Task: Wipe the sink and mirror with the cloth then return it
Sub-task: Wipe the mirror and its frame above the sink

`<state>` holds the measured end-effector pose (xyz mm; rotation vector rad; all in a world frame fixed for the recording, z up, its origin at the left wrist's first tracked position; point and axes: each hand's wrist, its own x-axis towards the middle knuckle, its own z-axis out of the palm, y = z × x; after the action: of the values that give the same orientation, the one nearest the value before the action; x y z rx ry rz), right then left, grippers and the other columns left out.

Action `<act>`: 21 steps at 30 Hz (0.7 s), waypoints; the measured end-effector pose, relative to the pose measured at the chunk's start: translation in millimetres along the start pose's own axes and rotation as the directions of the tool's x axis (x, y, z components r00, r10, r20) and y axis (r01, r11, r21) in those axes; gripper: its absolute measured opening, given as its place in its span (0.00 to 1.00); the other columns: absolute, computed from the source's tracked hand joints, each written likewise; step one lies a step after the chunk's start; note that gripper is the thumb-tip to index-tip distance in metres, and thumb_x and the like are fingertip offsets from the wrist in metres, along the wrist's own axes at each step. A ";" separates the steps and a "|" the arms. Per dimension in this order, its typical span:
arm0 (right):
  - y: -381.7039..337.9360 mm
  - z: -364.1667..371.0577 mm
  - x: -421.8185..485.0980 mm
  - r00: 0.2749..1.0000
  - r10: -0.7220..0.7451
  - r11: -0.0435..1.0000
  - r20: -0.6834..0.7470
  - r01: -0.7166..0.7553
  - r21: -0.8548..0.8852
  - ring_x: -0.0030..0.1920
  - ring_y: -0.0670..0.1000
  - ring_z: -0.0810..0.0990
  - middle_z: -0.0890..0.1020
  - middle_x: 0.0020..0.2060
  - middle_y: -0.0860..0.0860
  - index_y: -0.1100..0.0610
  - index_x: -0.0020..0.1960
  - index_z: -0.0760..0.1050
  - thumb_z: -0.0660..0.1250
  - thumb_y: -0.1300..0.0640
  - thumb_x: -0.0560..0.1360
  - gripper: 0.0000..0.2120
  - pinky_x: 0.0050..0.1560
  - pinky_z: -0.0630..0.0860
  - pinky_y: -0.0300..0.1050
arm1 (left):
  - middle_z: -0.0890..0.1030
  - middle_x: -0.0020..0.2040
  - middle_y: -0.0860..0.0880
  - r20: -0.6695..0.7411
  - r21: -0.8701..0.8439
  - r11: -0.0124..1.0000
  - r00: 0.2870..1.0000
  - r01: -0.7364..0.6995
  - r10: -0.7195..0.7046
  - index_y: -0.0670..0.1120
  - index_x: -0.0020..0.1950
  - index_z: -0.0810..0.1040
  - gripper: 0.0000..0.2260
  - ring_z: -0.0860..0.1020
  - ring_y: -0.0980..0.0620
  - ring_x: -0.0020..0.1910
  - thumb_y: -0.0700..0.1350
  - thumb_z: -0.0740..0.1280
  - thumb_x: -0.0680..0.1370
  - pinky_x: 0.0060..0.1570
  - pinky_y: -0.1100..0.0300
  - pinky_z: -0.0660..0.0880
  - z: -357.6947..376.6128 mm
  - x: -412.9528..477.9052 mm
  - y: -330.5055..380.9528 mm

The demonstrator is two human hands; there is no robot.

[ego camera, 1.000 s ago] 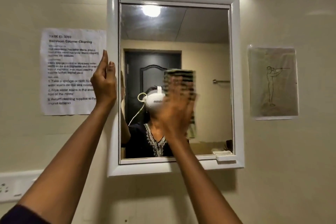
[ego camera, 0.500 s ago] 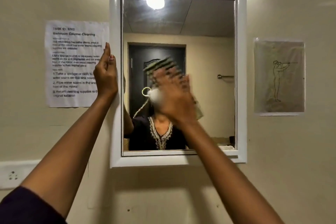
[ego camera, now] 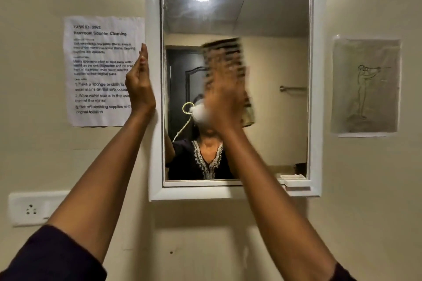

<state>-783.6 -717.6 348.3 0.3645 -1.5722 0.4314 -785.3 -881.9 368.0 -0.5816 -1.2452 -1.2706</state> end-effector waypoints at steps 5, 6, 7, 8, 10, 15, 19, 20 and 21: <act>-61.2 29.9 -81.7 0.951 -0.213 0.976 0.224 0.197 0.092 0.76 0.54 0.49 0.57 0.75 0.54 0.54 0.75 0.53 0.59 0.56 0.72 0.33 0.74 0.49 0.60 | 0.68 0.71 0.39 -0.008 -0.083 0.984 0.987 0.157 -0.158 0.40 0.68 0.70 0.18 0.69 0.51 0.69 0.44 0.57 0.80 0.66 0.65 0.69 -4.4 1.8 6.5; -60.6 28.2 -93.5 0.948 -0.208 0.976 0.241 0.188 0.106 0.76 0.54 0.49 0.58 0.75 0.54 0.55 0.75 0.53 0.60 0.57 0.72 0.33 0.74 0.49 0.59 | 0.68 0.71 0.42 -0.017 -0.058 0.986 0.988 0.155 -0.156 0.40 0.69 0.68 0.18 0.69 0.57 0.67 0.42 0.57 0.80 0.61 0.73 0.69 -3.6 0.0 6.9; -56.8 25.2 -104.0 0.942 -0.223 0.972 0.252 0.197 0.125 0.76 0.53 0.50 0.59 0.75 0.54 0.55 0.75 0.54 0.60 0.58 0.72 0.33 0.74 0.50 0.59 | 0.68 0.72 0.44 -0.025 -0.023 0.988 0.988 0.153 -0.153 0.41 0.70 0.67 0.18 0.69 0.61 0.66 0.42 0.58 0.80 0.57 0.77 0.68 -1.7 -2.6 6.9; -51.5 21.4 -114.6 0.926 -0.261 0.962 0.271 0.228 0.147 0.76 0.53 0.52 0.61 0.74 0.54 0.55 0.74 0.56 0.59 0.59 0.71 0.32 0.74 0.50 0.58 | 0.68 0.72 0.45 -0.030 0.027 0.989 0.989 0.147 -0.146 0.42 0.71 0.65 0.20 0.68 0.61 0.67 0.42 0.58 0.80 0.57 0.78 0.66 0.0 -5.7 6.2; -33.6 13.0 -135.5 0.858 -0.390 0.920 0.334 0.352 0.170 0.74 0.53 0.57 0.66 0.72 0.53 0.55 0.73 0.60 0.58 0.61 0.71 0.30 0.74 0.52 0.57 | 0.65 0.74 0.45 -0.045 0.153 0.980 0.992 0.127 -0.121 0.45 0.74 0.61 0.22 0.64 0.55 0.72 0.43 0.59 0.80 0.66 0.71 0.65 3.8 -15.5 5.9; 44.4 -15.0 -154.3 0.665 -0.634 0.766 0.395 0.611 0.202 0.72 0.53 0.64 0.72 0.68 0.51 0.53 0.69 0.67 0.55 0.67 0.75 0.25 0.72 0.58 0.58 | 0.62 0.75 0.44 -0.095 0.373 0.926 0.995 0.051 -0.016 0.46 0.75 0.57 0.23 0.59 0.48 0.75 0.44 0.57 0.81 0.71 0.65 0.56 9.5 -27.9 -1.7; 105.8 -59.1 -135.8 0.861 -0.401 0.916 0.313 0.387 0.108 0.71 0.50 0.64 0.68 0.69 0.48 0.51 0.70 0.65 0.57 0.68 0.72 0.28 0.73 0.57 0.54 | 0.61 0.75 0.41 -0.091 0.451 0.893 0.995 0.018 0.027 0.45 0.75 0.56 0.23 0.59 0.45 0.75 0.44 0.56 0.81 0.70 0.61 0.57 8.9 -30.1 -4.6; 123.4 -70.8 -129.5 0.919 -0.267 0.964 0.290 0.252 0.089 0.71 0.50 0.63 0.67 0.68 0.47 0.51 0.70 0.64 0.56 0.67 0.70 0.29 0.74 0.53 0.52 | 0.62 0.75 0.41 -0.095 0.462 0.887 0.995 0.015 0.033 0.45 0.75 0.57 0.22 0.60 0.45 0.74 0.44 0.56 0.81 0.70 0.61 0.58 9.3 -30.2 -4.5; 139.9 -81.9 -123.2 0.956 -0.133 0.991 0.263 0.124 0.054 0.72 0.50 0.61 0.66 0.69 0.48 0.51 0.71 0.62 0.55 0.67 0.69 0.31 0.76 0.48 0.50 | 0.63 0.75 0.41 -0.106 0.474 0.880 0.994 0.016 0.039 0.45 0.75 0.57 0.22 0.61 0.45 0.74 0.44 0.56 0.81 0.70 0.61 0.58 10.1 -30.2 -4.7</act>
<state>-773.7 -559.5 220.4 0.5692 -1.7910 0.3202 -788.1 -862.9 342.2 -0.1575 -1.3920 -0.9214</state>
